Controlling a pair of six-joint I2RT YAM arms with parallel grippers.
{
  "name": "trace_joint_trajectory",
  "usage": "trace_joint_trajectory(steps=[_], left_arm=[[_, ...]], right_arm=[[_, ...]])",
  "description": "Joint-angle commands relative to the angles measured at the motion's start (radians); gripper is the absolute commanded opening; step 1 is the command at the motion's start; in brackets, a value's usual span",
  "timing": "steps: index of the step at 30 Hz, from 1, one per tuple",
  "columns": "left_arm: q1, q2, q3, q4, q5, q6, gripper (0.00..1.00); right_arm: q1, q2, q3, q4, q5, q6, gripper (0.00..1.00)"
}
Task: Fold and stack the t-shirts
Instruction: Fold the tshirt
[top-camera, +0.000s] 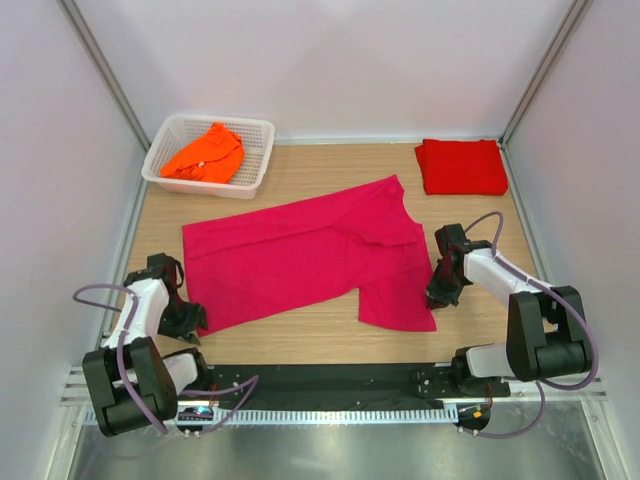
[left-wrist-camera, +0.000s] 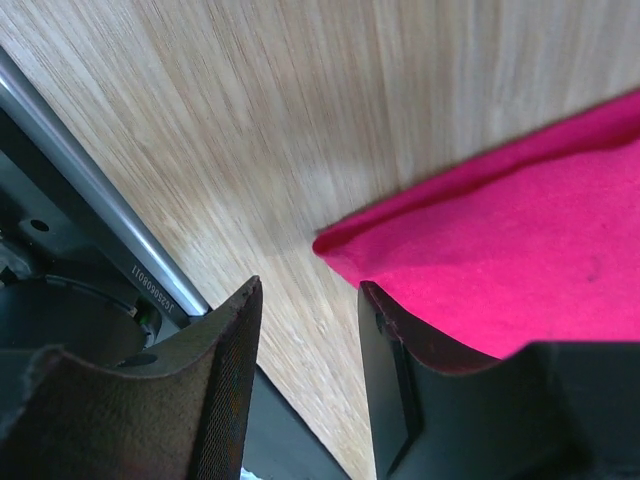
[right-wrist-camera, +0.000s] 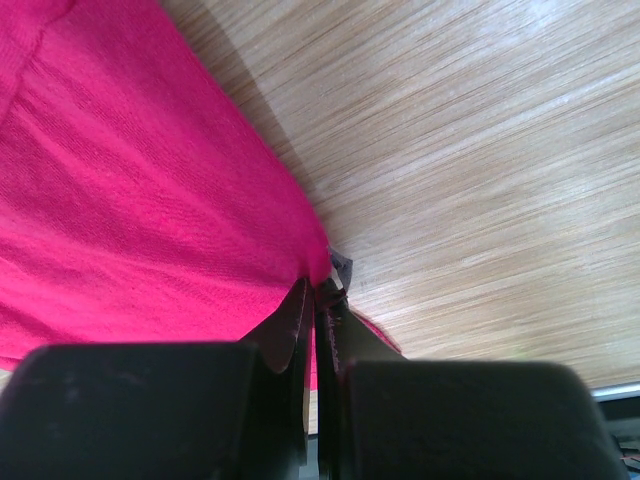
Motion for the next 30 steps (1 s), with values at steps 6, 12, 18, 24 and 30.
trace_joint_trajectory(steps=[6,12,18,24,30], left_arm=[[-0.001,0.025,-0.029,0.074,-0.055,-0.034,0.47],[-0.001,0.064,-0.033,0.139,-0.049,-0.016,0.42],[-0.001,0.094,-0.038,0.186,-0.035,0.006,0.18],[-0.001,0.053,-0.009,0.116,-0.04,-0.003,0.0],[-0.001,-0.045,0.024,0.05,-0.009,0.012,0.0]], right_arm=[[-0.004,0.023,-0.012,0.041,0.056,0.004,0.01],[-0.003,-0.009,-0.009,0.023,0.074,0.004,0.01],[-0.004,-0.069,0.001,-0.016,0.087,0.025,0.01],[-0.003,-0.153,0.058,-0.111,0.134,0.024,0.01],[-0.001,-0.232,0.132,-0.201,0.156,0.004,0.01]])
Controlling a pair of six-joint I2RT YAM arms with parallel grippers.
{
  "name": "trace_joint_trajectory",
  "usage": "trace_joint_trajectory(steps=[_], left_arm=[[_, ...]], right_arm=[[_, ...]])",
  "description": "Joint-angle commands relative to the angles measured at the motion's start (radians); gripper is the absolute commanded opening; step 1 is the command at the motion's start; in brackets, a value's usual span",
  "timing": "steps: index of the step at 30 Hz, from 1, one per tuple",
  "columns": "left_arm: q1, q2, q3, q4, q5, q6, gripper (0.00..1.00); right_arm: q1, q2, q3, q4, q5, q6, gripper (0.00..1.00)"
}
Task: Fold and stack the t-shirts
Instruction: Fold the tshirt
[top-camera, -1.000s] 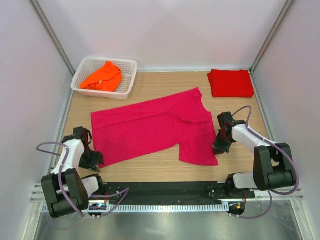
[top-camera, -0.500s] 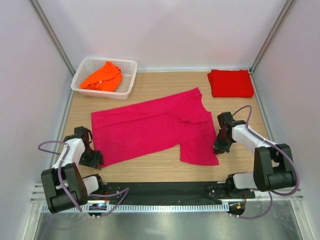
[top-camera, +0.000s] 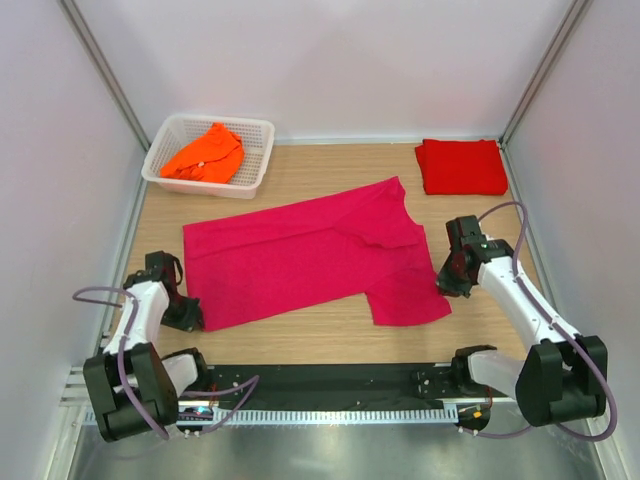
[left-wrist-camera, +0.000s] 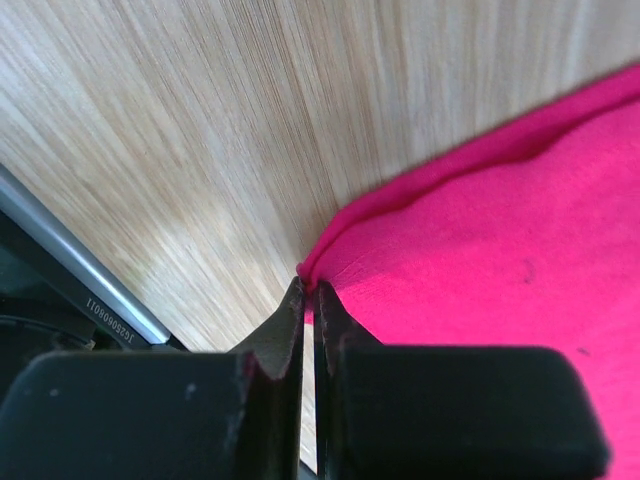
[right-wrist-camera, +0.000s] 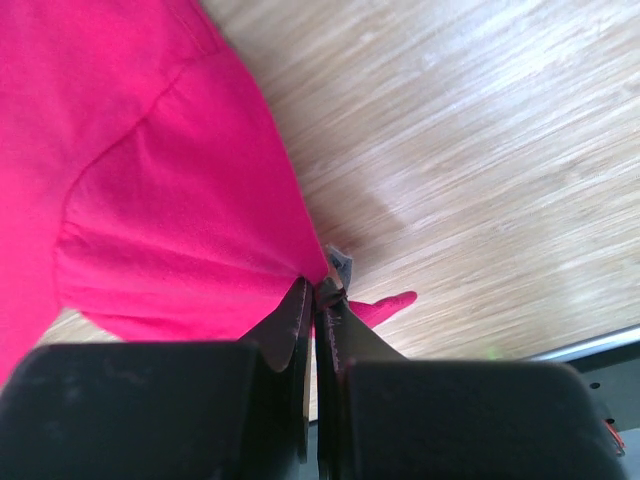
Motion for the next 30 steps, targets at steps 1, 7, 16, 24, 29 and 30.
trace_joint_trajectory(steps=[1,7,16,24,29,30], left_arm=[[0.0,-0.074,0.038,-0.069,-0.021,0.005,0.0],[-0.011,-0.096,0.057,-0.074,0.023,0.016,0.0],[-0.021,0.036,0.296,-0.051,-0.03,0.123,0.0],[-0.02,0.198,0.462,-0.014,-0.034,0.226,0.0],[-0.021,0.321,0.543,0.005,-0.017,0.298,0.0],[-0.021,0.335,0.56,0.007,-0.014,0.301,0.0]], right_arm=[[-0.003,-0.014,0.084,-0.079,0.009,-0.02,0.01],[0.0,0.03,0.227,-0.089,-0.011,-0.067,0.01],[0.004,0.19,0.451,-0.021,-0.1,-0.153,0.01],[0.007,0.337,0.634,0.005,-0.161,-0.168,0.01],[0.005,0.453,0.769,0.033,-0.221,-0.172,0.01],[0.004,0.475,0.795,0.025,-0.229,-0.17,0.01]])
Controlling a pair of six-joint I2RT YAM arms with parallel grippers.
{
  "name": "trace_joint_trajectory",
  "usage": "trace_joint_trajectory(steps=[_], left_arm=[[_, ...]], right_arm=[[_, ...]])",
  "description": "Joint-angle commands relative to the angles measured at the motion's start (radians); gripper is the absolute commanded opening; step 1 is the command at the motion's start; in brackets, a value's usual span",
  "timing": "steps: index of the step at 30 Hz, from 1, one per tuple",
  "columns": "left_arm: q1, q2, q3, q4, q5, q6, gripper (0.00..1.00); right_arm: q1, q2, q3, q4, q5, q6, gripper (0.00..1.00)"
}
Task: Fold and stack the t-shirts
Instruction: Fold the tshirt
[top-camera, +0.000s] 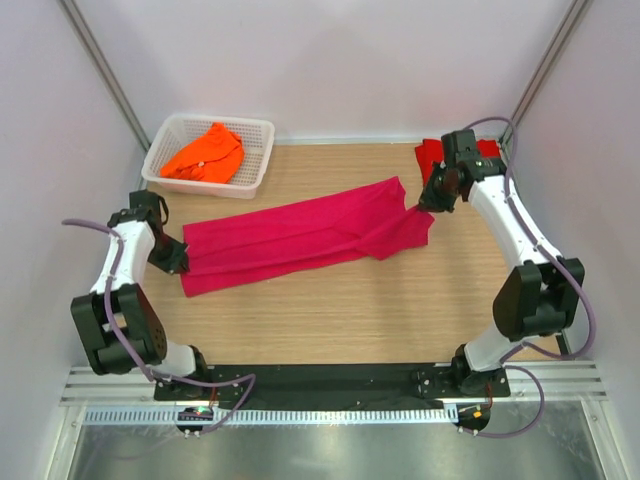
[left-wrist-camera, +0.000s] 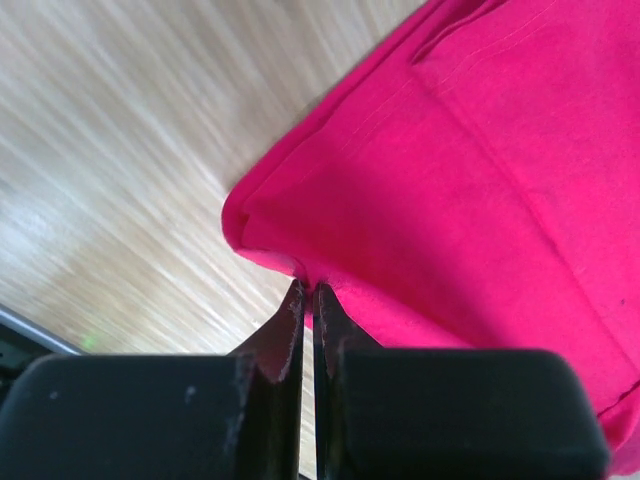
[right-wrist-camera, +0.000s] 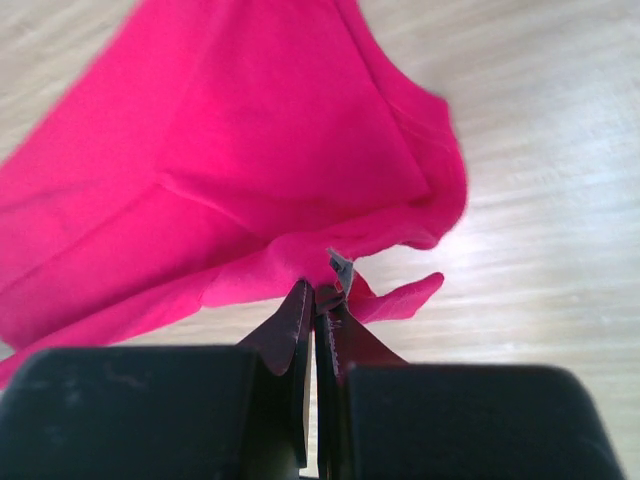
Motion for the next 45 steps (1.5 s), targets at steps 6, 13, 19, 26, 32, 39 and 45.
trace_joint_trajectory(steps=[6,13,19,26,32,39,45], left_arm=[[-0.002,0.149,0.113,0.05,-0.006,0.084,0.0],[-0.001,0.237,0.164,0.072,0.001,0.101,0.0],[-0.002,0.296,0.21,0.081,0.009,0.115,0.0],[-0.002,0.359,0.245,0.078,0.017,0.123,0.0],[-0.002,0.39,0.254,0.079,0.0,0.124,0.0],[-0.002,0.421,0.277,0.072,-0.012,0.129,0.0],[-0.002,0.436,0.282,0.073,-0.025,0.129,0.0]], right_arm=[[0.001,0.187,0.24,0.035,-0.083,-0.006,0.01],[-0.002,0.296,0.307,0.058,-0.117,-0.001,0.01],[-0.006,0.367,0.372,0.061,-0.121,0.01,0.01],[-0.011,0.468,0.465,0.055,-0.141,0.025,0.01],[-0.017,0.525,0.533,0.044,-0.144,0.036,0.01],[-0.036,0.579,0.583,0.044,-0.163,0.044,0.01],[-0.043,0.645,0.651,0.038,-0.187,0.063,0.01]])
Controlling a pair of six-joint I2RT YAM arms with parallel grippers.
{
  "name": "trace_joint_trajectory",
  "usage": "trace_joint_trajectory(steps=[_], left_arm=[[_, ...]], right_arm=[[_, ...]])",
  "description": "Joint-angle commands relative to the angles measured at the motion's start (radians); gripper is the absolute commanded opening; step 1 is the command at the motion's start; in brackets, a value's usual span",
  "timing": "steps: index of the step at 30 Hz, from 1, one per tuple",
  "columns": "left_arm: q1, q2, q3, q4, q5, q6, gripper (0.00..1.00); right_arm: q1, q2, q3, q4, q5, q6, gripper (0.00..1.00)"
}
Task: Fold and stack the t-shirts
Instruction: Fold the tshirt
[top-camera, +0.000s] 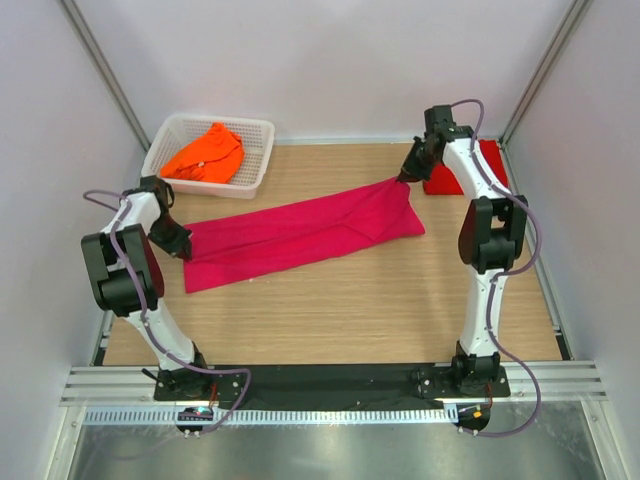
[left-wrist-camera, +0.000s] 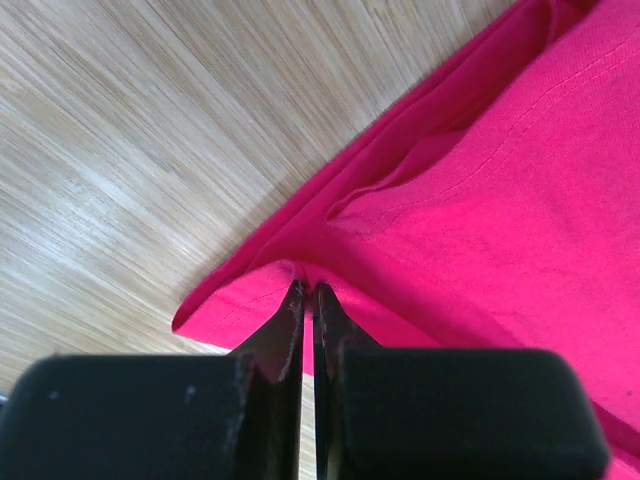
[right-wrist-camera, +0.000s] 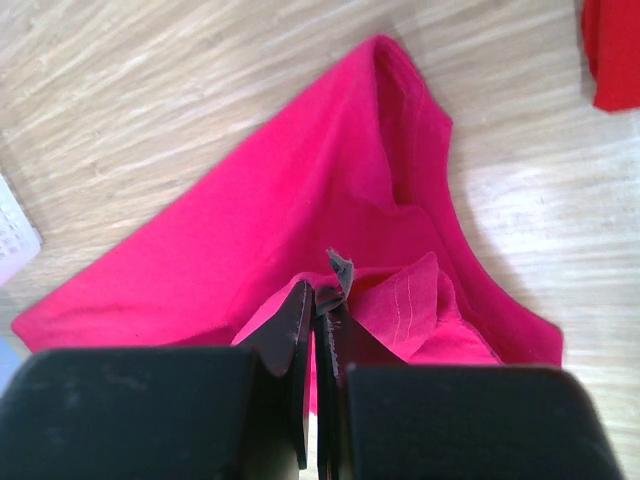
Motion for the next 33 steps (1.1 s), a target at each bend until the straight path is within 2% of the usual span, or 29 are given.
trace_joint_trajectory(steps=[1,5,8,11,14,15,18,19,20,22,23,24,25,27,28,29,32,33], left_arm=[[-0.002,0.02,0.039,0.011,-0.028,0.016,0.0],[-0.002,0.034,0.053,0.008,-0.031,0.018,0.01],[-0.004,0.046,0.071,0.004,-0.03,0.022,0.05],[-0.002,0.039,0.079,0.005,-0.024,0.027,0.2],[-0.002,0.016,0.102,-0.007,-0.037,0.047,0.27],[-0.001,-0.016,0.114,-0.018,-0.05,0.068,0.32],[-0.002,-0.09,0.145,-0.039,-0.091,0.093,0.38],[-0.002,-0.11,0.145,-0.044,-0.087,0.093,0.39],[-0.002,-0.127,0.123,-0.042,-0.05,0.093,0.39],[-0.007,-0.177,0.073,-0.013,0.011,0.065,0.39],[-0.01,-0.193,0.015,0.008,0.066,0.056,0.4],[-0.027,-0.211,-0.025,0.034,0.128,0.047,0.4],[-0.036,-0.233,-0.053,0.082,0.162,0.038,0.4],[-0.077,-0.234,-0.107,0.106,0.214,0.038,0.39],[-0.091,-0.221,-0.114,0.114,0.223,0.044,0.38],[-0.099,-0.21,-0.121,0.122,0.236,0.062,0.37],[-0.105,-0.167,-0.147,0.142,0.286,0.085,0.32],[-0.105,-0.155,-0.156,0.143,0.291,0.093,0.32]], right_arm=[[-0.005,0.042,0.081,0.01,-0.037,0.025,0.01],[-0.007,0.078,0.11,0.004,-0.047,0.031,0.01],[-0.008,0.1,0.123,-0.018,-0.04,0.032,0.01],[-0.01,0.114,0.12,-0.012,-0.037,0.034,0.01],[-0.013,0.14,0.14,-0.007,-0.028,0.034,0.01],[-0.014,0.151,0.163,-0.01,-0.027,0.034,0.02],[-0.025,0.187,0.209,-0.021,-0.037,0.044,0.06],[-0.028,0.2,0.213,-0.016,-0.045,0.048,0.08],[-0.031,0.206,0.218,-0.007,-0.051,0.051,0.18],[-0.036,0.22,0.238,0.002,-0.076,0.061,0.29],[-0.043,0.23,0.264,-0.001,-0.092,0.063,0.39],[-0.048,0.236,0.287,-0.018,-0.1,0.06,0.45],[-0.051,0.24,0.313,-0.053,-0.083,0.017,0.52],[-0.043,0.185,0.324,-0.163,0.005,-0.058,0.61],[-0.04,0.148,0.284,-0.174,0.06,-0.107,0.64],[-0.039,0.052,0.167,-0.154,0.04,-0.112,0.66],[-0.008,-0.102,-0.094,-0.047,0.003,-0.094,0.66],[0.018,-0.171,-0.142,-0.027,-0.007,-0.086,0.66]])
